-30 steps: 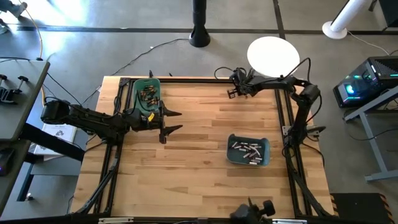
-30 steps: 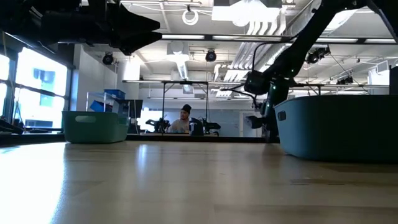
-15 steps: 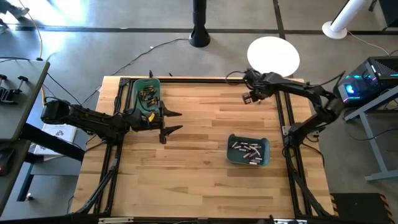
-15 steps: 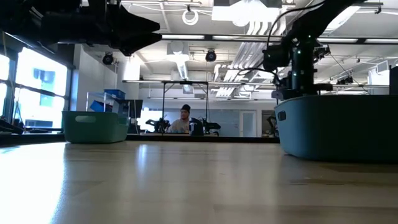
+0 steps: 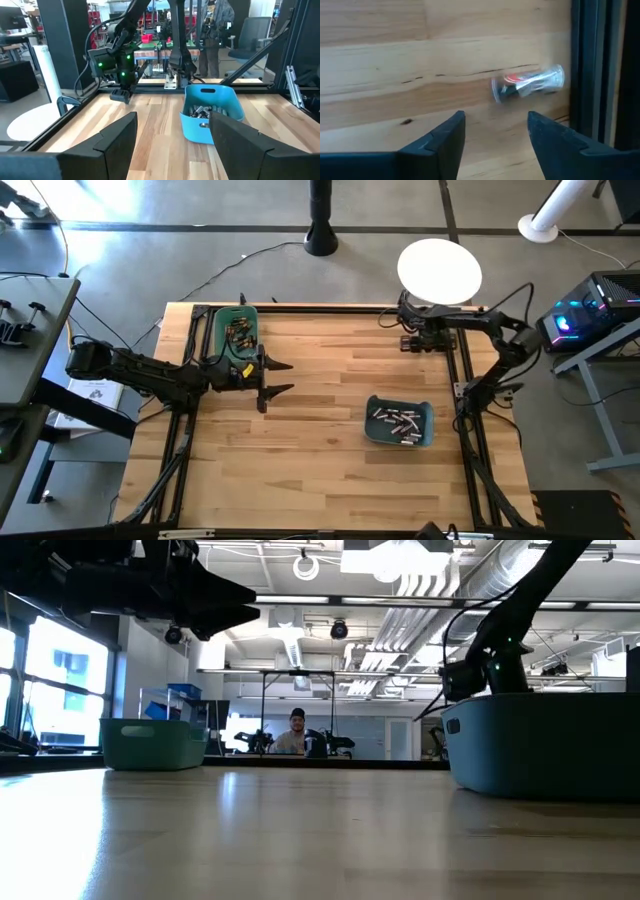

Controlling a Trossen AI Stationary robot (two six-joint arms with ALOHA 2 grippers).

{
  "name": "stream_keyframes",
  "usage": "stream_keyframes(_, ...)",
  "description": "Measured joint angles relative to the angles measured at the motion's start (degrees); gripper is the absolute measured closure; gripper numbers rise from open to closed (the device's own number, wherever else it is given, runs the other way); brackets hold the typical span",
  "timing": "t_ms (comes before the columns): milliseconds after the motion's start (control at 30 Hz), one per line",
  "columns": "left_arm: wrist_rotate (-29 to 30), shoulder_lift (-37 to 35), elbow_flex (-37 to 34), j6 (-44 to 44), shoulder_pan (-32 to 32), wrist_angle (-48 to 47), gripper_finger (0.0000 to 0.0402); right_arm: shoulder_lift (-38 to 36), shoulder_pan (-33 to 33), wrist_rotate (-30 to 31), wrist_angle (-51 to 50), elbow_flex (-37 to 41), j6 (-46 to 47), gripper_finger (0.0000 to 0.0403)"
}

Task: Sort batteries
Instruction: Put the silver battery into the blue bin

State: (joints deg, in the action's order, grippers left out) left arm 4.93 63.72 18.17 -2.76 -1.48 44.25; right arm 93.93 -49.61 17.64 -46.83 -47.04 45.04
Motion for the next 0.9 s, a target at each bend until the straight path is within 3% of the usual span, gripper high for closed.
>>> stream_keyframes(300,-0.07,0.0,0.0,-0.42,0.0,-1.47,0.0163,2.03,0.11,-0.08,-0.61,-1.61,-2.45,0.0219)
stream_keyframes(633,-0.06,0.0,0.0,-0.42,0.0,-1.55,0.0163,1.25,-3.52,5.26,-6.42,-9.57,-20.31,0.0219)
stream_keyframes(900,-0.07,0.0,0.02,-0.39,0.04,-1.48,0.0163,5.51,-4.61,6.07,-6.33,-10.66,-23.56,0.0219)
